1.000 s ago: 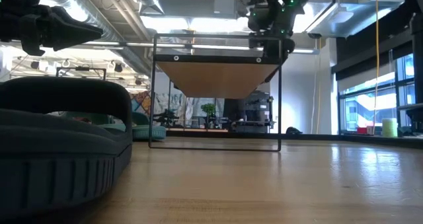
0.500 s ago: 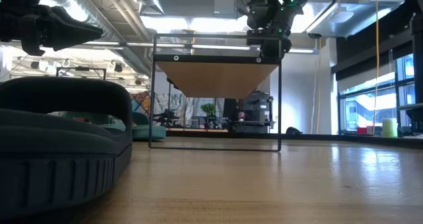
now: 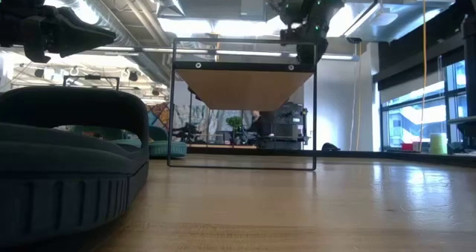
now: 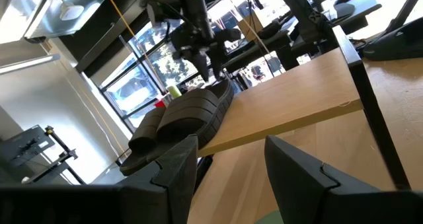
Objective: Pick and place slides into the shelf
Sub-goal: Put the black slide under the shelf
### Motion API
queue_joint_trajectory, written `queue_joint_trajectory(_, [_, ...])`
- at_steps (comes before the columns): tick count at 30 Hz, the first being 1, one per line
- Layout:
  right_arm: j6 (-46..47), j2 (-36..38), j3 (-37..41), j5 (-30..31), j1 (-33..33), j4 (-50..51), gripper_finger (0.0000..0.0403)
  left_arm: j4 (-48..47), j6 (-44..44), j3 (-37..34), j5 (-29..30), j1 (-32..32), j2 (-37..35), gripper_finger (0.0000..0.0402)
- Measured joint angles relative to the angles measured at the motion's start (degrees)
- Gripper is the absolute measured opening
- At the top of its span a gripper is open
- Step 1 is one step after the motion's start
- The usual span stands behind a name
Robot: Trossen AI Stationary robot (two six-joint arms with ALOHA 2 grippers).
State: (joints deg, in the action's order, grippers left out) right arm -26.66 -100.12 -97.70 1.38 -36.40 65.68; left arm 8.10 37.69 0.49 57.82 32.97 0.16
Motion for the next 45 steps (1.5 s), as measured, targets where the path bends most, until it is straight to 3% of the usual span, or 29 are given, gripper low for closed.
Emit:
queue_joint_trajectory(8, [8.5, 2.7, -5.7, 10.0, 5.0, 0.4, 0.0159, 0.0, 0.0, 0.0, 0.0, 0.0, 0.0, 0.0168])
queue_joint_trajectory(16, [18.3, 6.2, -5.8, 12.8, 15.3, 3.9, 0.0159, 0.0, 0.0, 0.0, -2.3, 0.0, 0.0, 0.0168])
queue_joint_trajectory(21, [30.2, 6.3, -5.7, 18.4, 23.0, 11.4, 0.0159, 0.0, -0.1, 0.0, -3.3, 0.0, 0.0, 0.0168])
queue_joint_trajectory(30, [54.4, 6.1, -5.4, 21.3, 38.7, 21.0, 0.0159, 0.0, -8.9, 0.0, -3.3, 0.0, 0.0, 0.0168])
queue_joint_trajectory(41, [83.3, 6.2, 8.5, 22.6, 55.4, 24.3, 0.0159, 0.0, -9.1, 0.0, -3.3, 0.0, 0.0, 0.0168])
queue_joint_trajectory(45, [95.7, 6.1, 15.2, 16.8, 60.1, 24.1, 0.0159, 0.1, -9.3, 0.0, -3.3, 0.0, 0.0, 0.0168])
